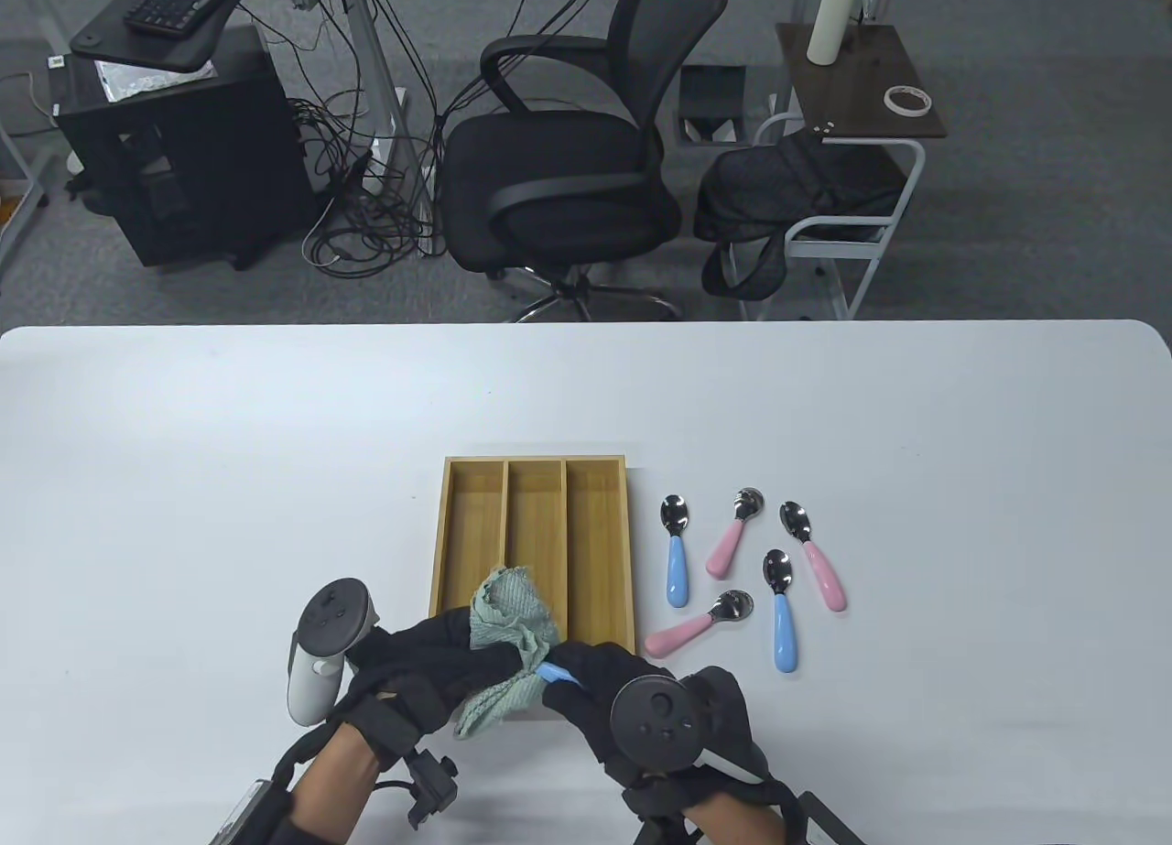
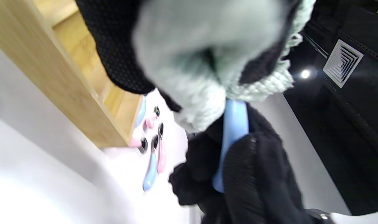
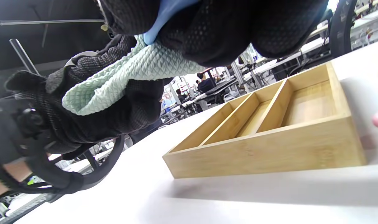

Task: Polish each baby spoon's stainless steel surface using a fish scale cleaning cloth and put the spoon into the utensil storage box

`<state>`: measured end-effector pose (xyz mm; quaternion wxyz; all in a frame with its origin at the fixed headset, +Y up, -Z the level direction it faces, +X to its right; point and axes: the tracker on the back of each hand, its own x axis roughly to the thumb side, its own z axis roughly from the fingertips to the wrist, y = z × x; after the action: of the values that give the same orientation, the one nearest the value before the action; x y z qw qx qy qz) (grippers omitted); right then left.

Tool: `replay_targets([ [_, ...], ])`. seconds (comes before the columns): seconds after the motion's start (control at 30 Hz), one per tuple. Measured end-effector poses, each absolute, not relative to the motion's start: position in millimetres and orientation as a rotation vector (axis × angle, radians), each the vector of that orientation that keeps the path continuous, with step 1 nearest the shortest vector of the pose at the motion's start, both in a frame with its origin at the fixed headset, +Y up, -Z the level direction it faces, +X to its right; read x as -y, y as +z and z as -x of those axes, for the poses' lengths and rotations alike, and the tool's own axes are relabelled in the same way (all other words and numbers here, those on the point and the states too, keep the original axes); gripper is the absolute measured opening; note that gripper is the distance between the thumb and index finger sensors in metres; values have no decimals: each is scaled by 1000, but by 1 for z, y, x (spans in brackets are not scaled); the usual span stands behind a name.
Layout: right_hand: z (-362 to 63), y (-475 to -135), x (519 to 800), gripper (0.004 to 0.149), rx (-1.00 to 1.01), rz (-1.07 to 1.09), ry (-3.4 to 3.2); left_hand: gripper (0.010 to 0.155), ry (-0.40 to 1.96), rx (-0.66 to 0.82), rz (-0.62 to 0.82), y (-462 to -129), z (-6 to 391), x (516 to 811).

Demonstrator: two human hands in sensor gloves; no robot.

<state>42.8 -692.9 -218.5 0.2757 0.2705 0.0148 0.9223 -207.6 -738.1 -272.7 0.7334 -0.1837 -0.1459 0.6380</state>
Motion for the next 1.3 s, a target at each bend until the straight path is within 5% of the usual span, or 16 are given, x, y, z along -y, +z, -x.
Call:
replay_targets([
  [0.23, -43, -224, 699, 46, -87, -698, 2467, 54, 1159, 316, 255, -268, 206, 729],
  [0.73, -43, -227, 703, 47, -107, -696, 2480, 51, 1423, 334, 448, -273, 206, 741],
  [1.13, -41, -226, 707, 46, -137, -715, 2489, 54, 1012, 333, 185, -263, 202, 723],
  [1.3, -44, -230, 709, 46, -163, -688, 2465, 54, 1025, 321, 199, -263, 199, 725],
])
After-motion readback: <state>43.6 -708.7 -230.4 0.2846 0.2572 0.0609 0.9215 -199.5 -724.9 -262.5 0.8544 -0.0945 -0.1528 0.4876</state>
